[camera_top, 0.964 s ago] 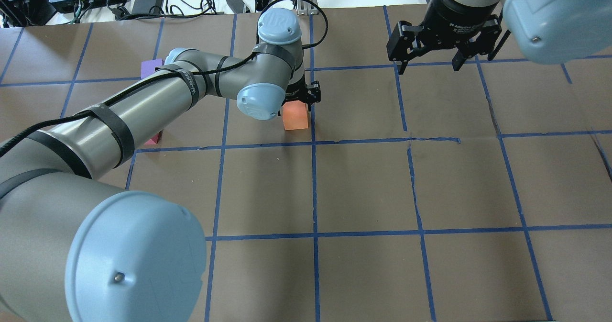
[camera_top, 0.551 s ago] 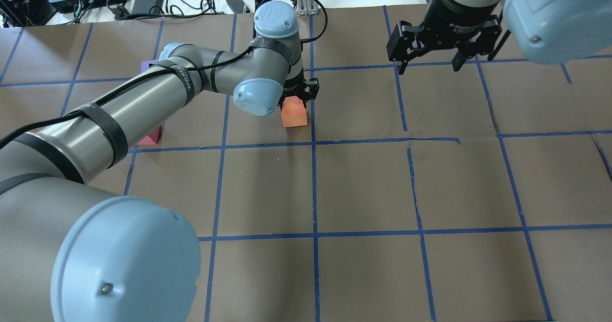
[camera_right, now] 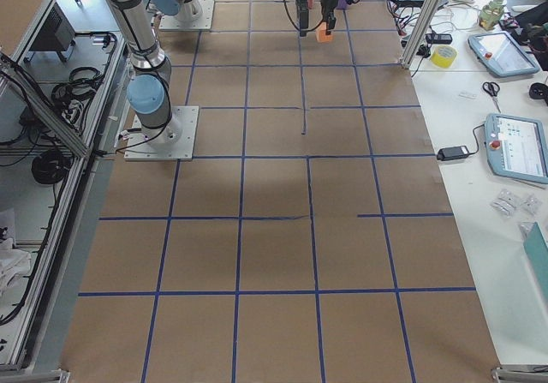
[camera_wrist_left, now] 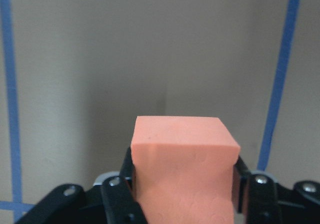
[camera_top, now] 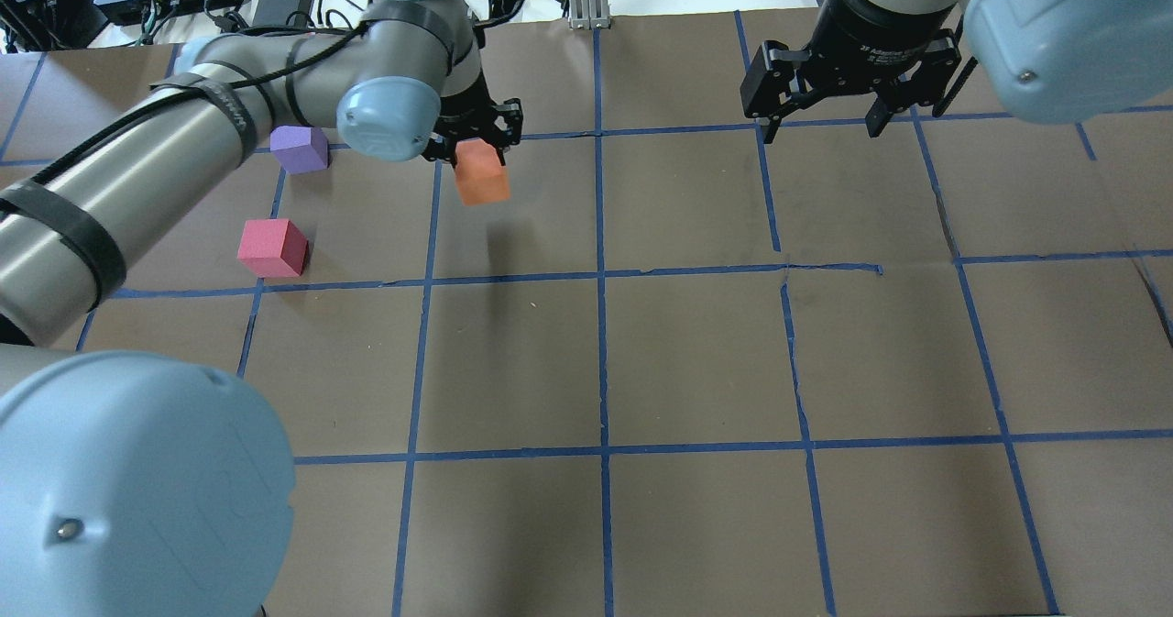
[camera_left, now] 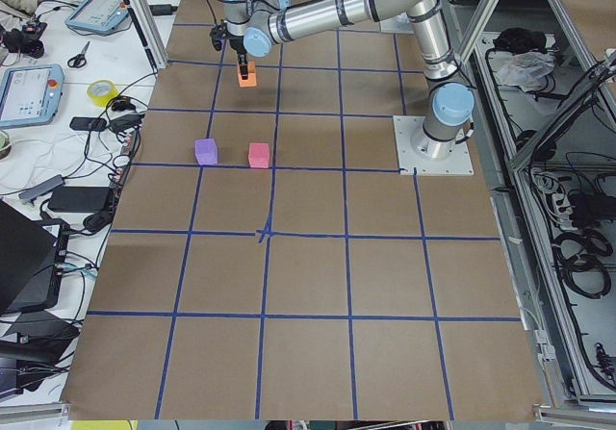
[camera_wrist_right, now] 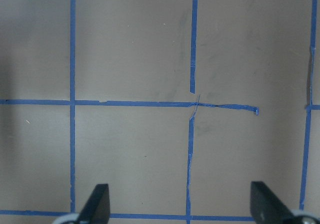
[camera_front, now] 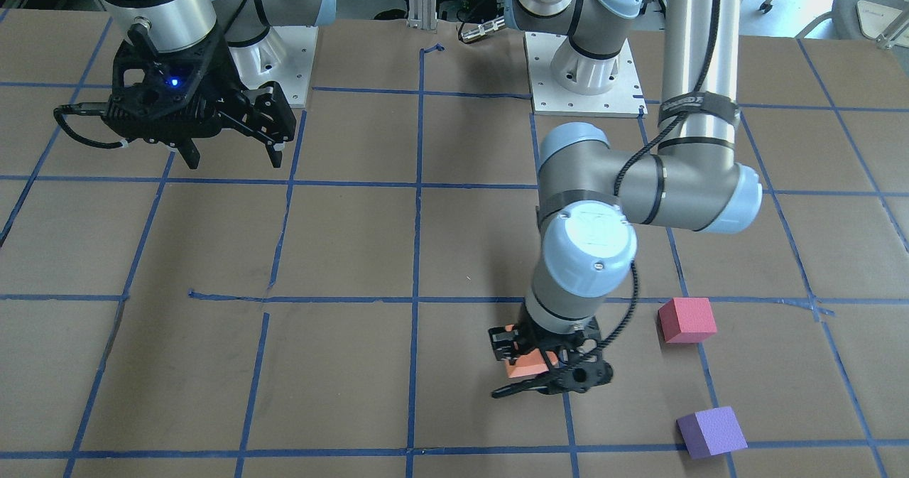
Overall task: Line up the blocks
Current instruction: 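Carry the orange cube with the left gripper between purple and pink cubes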
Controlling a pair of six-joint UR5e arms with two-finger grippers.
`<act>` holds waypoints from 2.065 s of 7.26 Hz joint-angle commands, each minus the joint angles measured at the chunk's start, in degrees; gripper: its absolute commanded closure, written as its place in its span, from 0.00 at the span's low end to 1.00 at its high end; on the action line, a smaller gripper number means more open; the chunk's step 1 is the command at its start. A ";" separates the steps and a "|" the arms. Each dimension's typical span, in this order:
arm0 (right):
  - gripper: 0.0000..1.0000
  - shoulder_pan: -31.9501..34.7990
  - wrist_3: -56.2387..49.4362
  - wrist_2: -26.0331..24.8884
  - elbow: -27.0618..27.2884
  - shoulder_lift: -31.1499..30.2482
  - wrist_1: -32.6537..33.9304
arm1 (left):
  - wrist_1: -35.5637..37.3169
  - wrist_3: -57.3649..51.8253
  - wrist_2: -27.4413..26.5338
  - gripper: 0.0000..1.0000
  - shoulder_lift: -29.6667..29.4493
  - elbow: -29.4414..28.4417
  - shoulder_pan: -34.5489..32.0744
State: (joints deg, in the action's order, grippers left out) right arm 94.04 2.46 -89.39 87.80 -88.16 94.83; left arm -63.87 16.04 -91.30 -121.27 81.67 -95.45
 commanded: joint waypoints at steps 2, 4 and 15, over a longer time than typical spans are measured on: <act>0.00 0.00 0.00 0.00 0.00 0.00 0.09 | -0.82 -17.03 -1.52 0.78 1.21 -0.37 12.88; 0.00 0.00 0.00 0.00 0.00 0.00 0.00 | -0.29 -25.49 -1.25 0.78 0.60 -0.37 17.99; 0.00 0.00 0.18 0.01 0.09 0.00 0.09 | 0.06 -31.32 -1.51 0.81 -1.25 1.65 20.83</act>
State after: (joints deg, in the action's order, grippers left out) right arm 94.04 2.73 -89.32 87.89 -88.16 94.92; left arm -63.81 -14.15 -92.69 -122.47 82.77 -74.81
